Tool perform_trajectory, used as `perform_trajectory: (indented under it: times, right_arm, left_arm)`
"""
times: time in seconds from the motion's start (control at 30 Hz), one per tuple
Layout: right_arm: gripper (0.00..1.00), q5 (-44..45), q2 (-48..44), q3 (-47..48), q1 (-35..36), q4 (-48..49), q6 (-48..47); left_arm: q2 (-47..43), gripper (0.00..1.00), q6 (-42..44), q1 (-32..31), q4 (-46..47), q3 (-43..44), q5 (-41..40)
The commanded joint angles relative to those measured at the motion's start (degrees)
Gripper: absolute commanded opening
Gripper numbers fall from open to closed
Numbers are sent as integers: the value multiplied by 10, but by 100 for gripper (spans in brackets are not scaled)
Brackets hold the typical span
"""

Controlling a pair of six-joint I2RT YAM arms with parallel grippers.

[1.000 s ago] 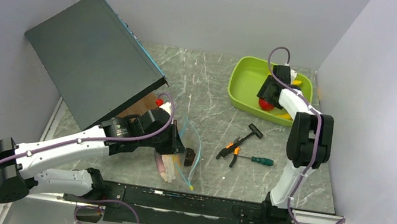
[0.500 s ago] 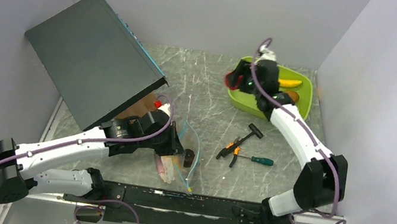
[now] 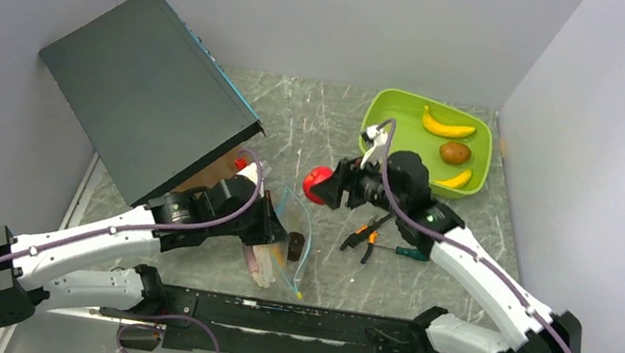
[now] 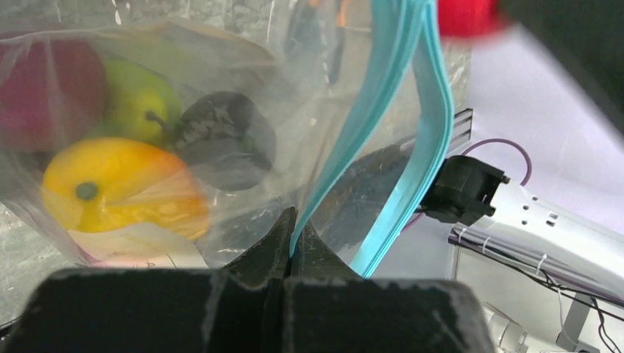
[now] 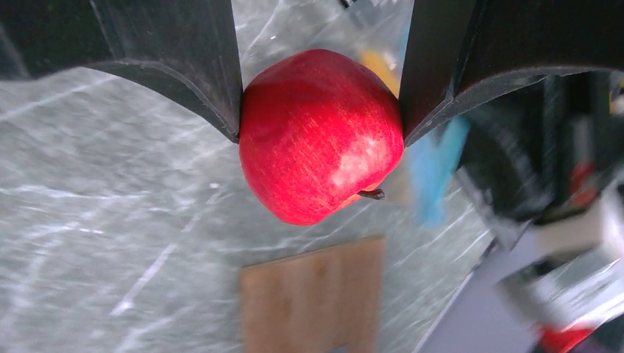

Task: Place the food in the zip-top bag and seal the zipper
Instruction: Place the fake fruit in the zipper food storage bag.

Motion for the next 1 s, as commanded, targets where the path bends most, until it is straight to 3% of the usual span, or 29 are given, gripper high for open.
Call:
perform_trajectory:
  times: [0.0, 0.27, 0.5, 0.67, 0.97]
  right_arm:
    - [0, -52, -91, -14, 67, 22, -35]
    - [0, -28, -203, -37, 185, 31, -21]
    - [0, -20, -165, -30, 248, 21, -69]
    - [2, 110, -132, -42, 293, 20, -98]
    - [6, 220, -119, -70, 315, 12, -106]
  left_arm:
    - [-31, 0, 9, -1, 37, 5, -29]
    - [-38, 0, 15, -2, 40, 6, -47]
    - [-53, 0, 14, -2, 31, 8, -54]
    - [-69, 0, 10, -2, 24, 3, -62]
    - [-75, 0, 5, -3, 30, -8, -55]
